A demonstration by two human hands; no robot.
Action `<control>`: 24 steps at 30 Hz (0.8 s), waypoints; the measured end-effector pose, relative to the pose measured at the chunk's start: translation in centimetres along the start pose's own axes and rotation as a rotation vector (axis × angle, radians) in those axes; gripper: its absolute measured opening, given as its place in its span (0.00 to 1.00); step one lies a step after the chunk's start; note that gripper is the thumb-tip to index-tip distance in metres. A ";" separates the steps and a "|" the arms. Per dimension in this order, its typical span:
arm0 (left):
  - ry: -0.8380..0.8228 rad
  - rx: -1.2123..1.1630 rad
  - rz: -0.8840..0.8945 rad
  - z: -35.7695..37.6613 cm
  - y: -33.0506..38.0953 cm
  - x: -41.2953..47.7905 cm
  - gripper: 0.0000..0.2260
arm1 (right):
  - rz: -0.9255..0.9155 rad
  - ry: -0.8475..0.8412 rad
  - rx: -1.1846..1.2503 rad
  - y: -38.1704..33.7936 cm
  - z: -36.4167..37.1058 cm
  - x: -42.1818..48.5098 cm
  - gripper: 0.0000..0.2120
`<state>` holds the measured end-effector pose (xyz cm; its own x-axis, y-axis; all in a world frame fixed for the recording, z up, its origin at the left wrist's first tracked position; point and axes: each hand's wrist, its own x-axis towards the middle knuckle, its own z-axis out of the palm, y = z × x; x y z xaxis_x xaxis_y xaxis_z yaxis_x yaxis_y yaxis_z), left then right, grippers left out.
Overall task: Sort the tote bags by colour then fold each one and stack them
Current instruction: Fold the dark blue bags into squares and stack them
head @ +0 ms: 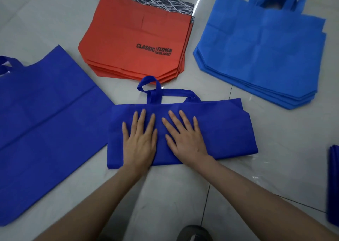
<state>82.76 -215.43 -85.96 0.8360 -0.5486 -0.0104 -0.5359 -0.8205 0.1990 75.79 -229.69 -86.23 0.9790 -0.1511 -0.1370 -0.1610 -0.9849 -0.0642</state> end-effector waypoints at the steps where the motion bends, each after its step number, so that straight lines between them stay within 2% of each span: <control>1: -0.043 0.015 -0.018 0.5 0.0 -0.7 0.24 | -0.002 0.014 -0.012 -0.4 -0.3 -0.1 0.25; 5: -0.078 0.038 -0.055 1.2 -0.3 -0.8 0.25 | 0.028 -0.004 0.069 -2.5 -0.7 -1.2 0.25; 8: -0.078 0.021 -0.053 1.1 -0.2 -0.7 0.25 | 0.040 -0.060 0.069 0.7 0.1 -2.5 0.26; 13: -0.086 0.017 -0.065 1.0 -0.2 -0.7 0.26 | 0.357 -0.076 0.017 10.3 -0.3 -5.2 0.27; 16: -0.111 0.030 -0.062 1.0 -0.3 -0.7 0.26 | 0.428 -0.104 -0.004 11.0 -1.4 -5.3 0.31; 18: -0.113 0.031 -0.062 1.0 -0.1 -0.7 0.26 | 0.389 -0.060 0.000 9.0 -2.1 -4.5 0.32; 21: -0.120 0.048 -0.068 0.7 -0.1 -0.7 0.26 | 0.209 -0.080 0.064 5.2 -1.5 -3.2 0.29; 24: -0.061 0.014 -0.074 0.0 1.3 -0.7 0.27 | 0.190 -0.095 0.074 4.1 0.0 -2.9 0.26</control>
<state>81.52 -216.13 -85.73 0.8647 -0.4951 -0.0845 -0.4751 -0.8609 0.1822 72.27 -233.24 -86.05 0.9147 -0.3210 -0.2457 -0.3534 -0.9300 -0.1008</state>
